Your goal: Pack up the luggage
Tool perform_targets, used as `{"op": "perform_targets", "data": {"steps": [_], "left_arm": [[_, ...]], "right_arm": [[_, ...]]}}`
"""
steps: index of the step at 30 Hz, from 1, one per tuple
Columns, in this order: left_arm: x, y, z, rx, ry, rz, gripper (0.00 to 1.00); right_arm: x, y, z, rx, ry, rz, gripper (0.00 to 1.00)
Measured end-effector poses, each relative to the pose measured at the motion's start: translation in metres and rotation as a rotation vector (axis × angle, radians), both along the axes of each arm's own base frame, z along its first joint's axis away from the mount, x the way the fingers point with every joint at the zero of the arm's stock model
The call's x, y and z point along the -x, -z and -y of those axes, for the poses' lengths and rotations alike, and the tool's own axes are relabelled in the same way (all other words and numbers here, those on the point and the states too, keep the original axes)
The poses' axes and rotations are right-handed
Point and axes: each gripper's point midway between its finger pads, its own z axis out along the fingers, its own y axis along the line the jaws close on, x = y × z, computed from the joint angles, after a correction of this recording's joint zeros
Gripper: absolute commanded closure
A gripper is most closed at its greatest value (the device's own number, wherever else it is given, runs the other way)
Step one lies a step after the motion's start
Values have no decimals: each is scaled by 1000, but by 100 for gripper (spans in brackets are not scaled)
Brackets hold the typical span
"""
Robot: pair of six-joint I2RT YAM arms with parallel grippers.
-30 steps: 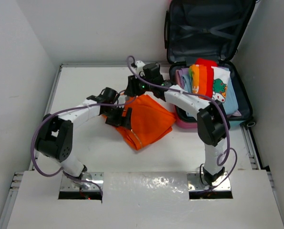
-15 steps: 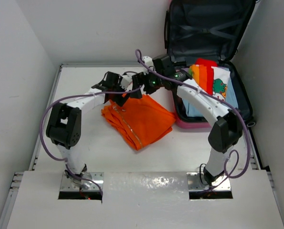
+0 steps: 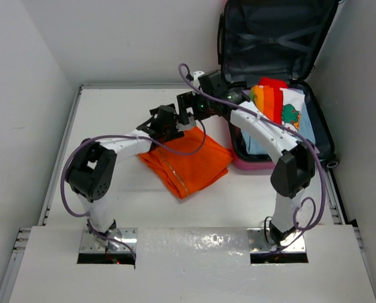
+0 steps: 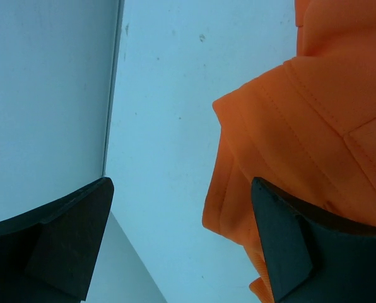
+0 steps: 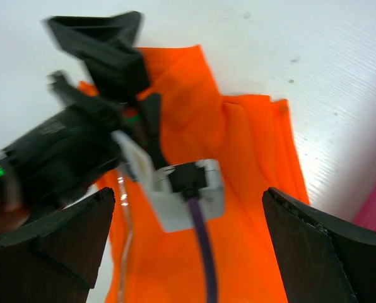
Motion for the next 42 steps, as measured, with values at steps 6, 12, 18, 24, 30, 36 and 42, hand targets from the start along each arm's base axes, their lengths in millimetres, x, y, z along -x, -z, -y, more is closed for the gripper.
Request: {"op": "perform_targets", "data": {"steps": [6,12,18,24,30,36,42], "left_arm": [[2,-5,-5,18,-27,1,13],[56,24,-6,251,-125,-237,22],[137,27,17,726,-395,-580,15],[177,50,7,1026,-863,-819,0],[201,79,13,1111,-1143,-961,0],[193,92,42,1182,-1197,-1026,0],[170,103,49,1267,-1236,-1085,97]], "right_arm": [[-9,-2,13,48,63,23,1],[-17,-91,51,-61,134,174,1],[-17,-172,84,-181,177,359,2],[-32,-44,64,-64,147,133,3],[-21,62,64,59,136,-88,3],[-24,63,53,63,115,-56,3],[-20,101,48,107,90,-109,2]]}}
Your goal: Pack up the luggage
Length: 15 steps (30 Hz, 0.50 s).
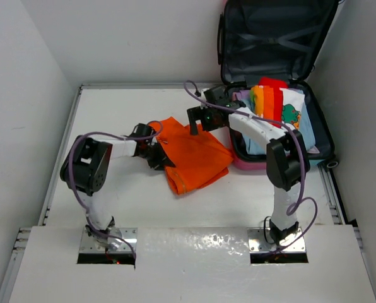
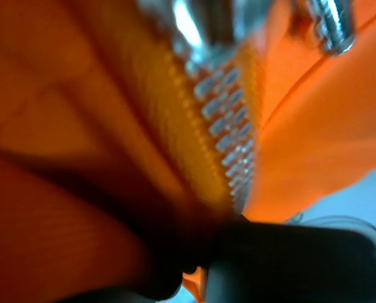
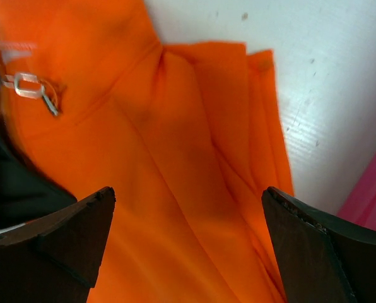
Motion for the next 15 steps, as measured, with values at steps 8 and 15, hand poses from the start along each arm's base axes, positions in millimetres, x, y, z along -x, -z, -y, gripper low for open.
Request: {"op": "perform_targets", "data": {"steps": [8,15], "left_arm": [[-40,3,-37,-37,191,177,100],[-71,2,-92,-178,422,330,100]], "right_arm": [[17,30,2,17,-21,-69,1],[71,86,-19,-36,5,-208,1]]}}
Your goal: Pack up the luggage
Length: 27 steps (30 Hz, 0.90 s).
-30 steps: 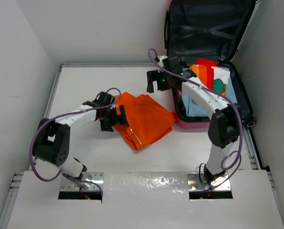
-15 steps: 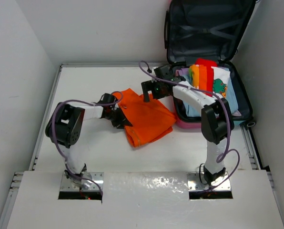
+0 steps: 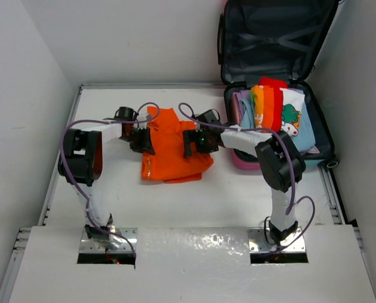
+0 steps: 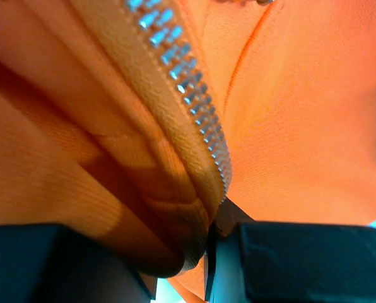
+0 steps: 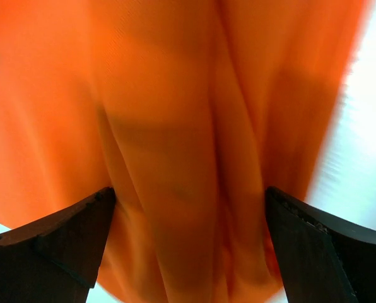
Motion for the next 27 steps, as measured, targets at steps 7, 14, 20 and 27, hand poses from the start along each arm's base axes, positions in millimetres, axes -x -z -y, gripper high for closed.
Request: {"op": "perform_targets", "data": {"steps": [7,14,20,27], "left_arm": [[-5,2,-9,-51,152,64,100],[-8,1,-11,-75,224,118,100],[-16,-1,-19,-142,286,192,100],[-20,-2,-25,-186,315,251,100]], "right_arm": [[-4,9,-21,-126,140,-4,1],[-21,-8,-13,-76,192,68,1],[-34,-28,5,-101,286,115,1],[-40,5,2,-207,394,97,1]]}}
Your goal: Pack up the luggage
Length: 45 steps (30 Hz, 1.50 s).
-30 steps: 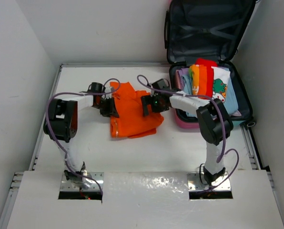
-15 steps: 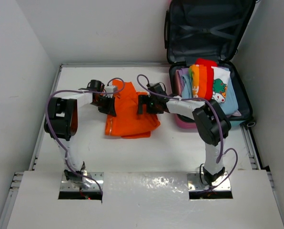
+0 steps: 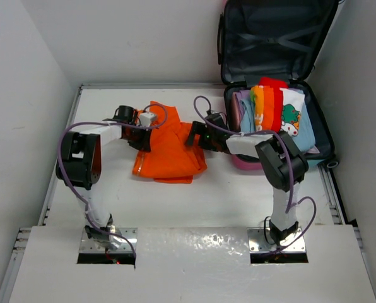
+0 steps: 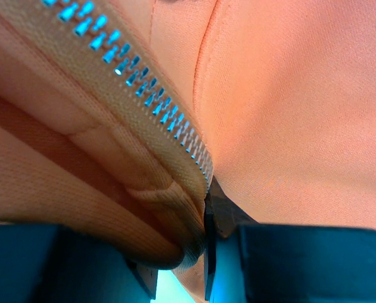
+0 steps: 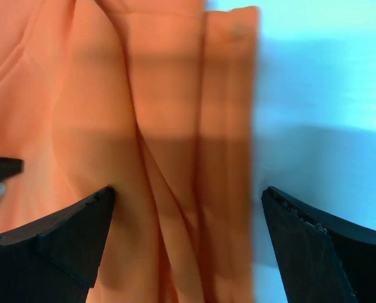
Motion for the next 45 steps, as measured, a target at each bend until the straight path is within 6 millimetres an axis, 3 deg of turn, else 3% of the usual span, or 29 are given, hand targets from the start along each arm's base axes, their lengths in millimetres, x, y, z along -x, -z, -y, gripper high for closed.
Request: {"op": "perform_targets", "data": {"steps": [5,8,11,13,14,15,17,18,19,28,31,33,38,45], "left_arm": [[-1,0,0,-1,0,11,100],[-1,0,-1,-2,-5,12,100],[-2,0,-1,-1,-6,13,100],[-2,0,-1,4,-8,14,100],[-2,0,0,7,-9,13,100],[-2,0,0,11,-11,12,100],[-1,-1,0,19,-12,10,100],[-1,-1,0,24,-13,10,100],[-1,-1,1,27,-12,9,100],[6,-7,5,103,-26,-35,100],[15,-11,7,123,-28,-87,100],[19,-18,10,138,-25,-114,100],[11,-43,16,172,-14,-115,100],[-3,-86,32,239,7,-67,100]], "right_arm": [[-17,-4,-46,-171,-57,64,1],[-7,-7,-68,-245,-95,91,1],[0,-7,-74,-270,-100,92,1],[0,-6,-73,-260,-95,87,10],[-1,-5,-73,-249,-91,84,18],[-1,-3,-73,-238,-88,81,43],[0,4,-72,-216,-80,66,79],[1,11,-72,-214,-73,49,93],[-1,13,-75,-231,-69,44,100],[-1,-2,-80,-251,-87,62,100],[5,-18,-84,-266,-112,68,100],[8,-39,-89,-291,-133,94,100],[8,-81,-93,-329,-161,170,100],[-1,-119,-71,-299,-165,252,100]]}}
